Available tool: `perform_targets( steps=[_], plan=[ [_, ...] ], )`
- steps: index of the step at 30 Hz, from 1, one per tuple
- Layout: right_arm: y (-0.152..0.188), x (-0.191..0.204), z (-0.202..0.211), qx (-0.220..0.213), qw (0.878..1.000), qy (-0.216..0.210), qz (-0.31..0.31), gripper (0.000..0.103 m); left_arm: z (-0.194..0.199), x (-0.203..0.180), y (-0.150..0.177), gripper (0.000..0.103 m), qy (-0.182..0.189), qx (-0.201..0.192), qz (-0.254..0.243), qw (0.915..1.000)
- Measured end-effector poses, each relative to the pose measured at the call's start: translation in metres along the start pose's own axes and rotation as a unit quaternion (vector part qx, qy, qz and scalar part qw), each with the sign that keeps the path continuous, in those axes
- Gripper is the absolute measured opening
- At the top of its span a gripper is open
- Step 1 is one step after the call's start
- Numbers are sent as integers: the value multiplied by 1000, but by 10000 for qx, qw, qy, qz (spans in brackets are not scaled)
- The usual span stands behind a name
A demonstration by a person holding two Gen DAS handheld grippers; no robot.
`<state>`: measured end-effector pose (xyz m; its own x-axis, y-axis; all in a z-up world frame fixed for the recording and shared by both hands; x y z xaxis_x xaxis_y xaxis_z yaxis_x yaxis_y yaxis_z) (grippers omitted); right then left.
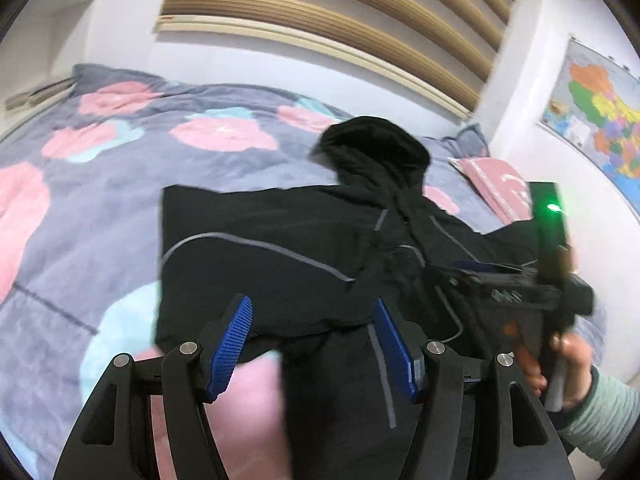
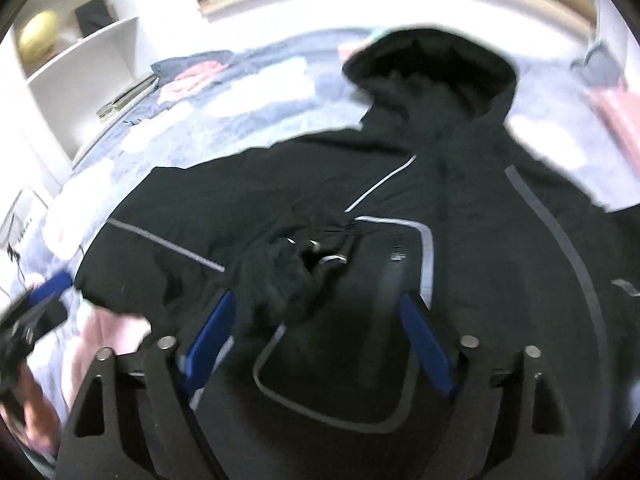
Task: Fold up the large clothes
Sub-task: 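Fold the held sleeve across the jacket body toward the right gripper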
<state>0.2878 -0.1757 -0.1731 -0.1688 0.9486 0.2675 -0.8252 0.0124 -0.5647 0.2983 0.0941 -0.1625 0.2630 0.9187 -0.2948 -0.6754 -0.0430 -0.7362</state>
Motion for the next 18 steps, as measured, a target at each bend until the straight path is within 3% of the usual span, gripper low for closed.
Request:
perform_targets(
  steps=[4, 6, 7, 8, 12, 18],
  plan=[
    [2, 4, -40, 368, 9970, -483, -481, 82, 8, 14, 1, 65, -404, 13, -177, 9990],
    [-1, 9, -48, 317, 9973, -466, -473, 61, 11, 18, -2, 65, -492, 16, -187, 9986],
    [-3, 8, -47, 252, 9982, -344, -411, 42, 11, 19, -4, 65, -541, 13, -183, 9984],
    [-6, 10, -40, 116, 9988, -316, -356, 35, 10, 20, -5, 65, -596, 9, -183, 9981],
    [-25, 0, 5, -534, 9977, -317, -284, 30, 10, 22, -16, 65, -847, -102, -201, 9962],
    [-45, -69, 101, -1229, 9914, 119, -428, 30, 6, -6, -41, 65, -646, -310, -144, 9973]
  ],
)
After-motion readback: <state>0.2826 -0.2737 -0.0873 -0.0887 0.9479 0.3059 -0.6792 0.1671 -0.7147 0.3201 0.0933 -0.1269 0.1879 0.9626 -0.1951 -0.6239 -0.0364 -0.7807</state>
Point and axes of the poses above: each gripper's, at about its wrist camera, not at the fingertips, and z roughly against the way its jaws point, x to its left, y to its underside, the point moved 10 cm from there along -z, roughly the way its jaws point, and after that the axes turned 1 degree about -y, right-handed, at the moved point
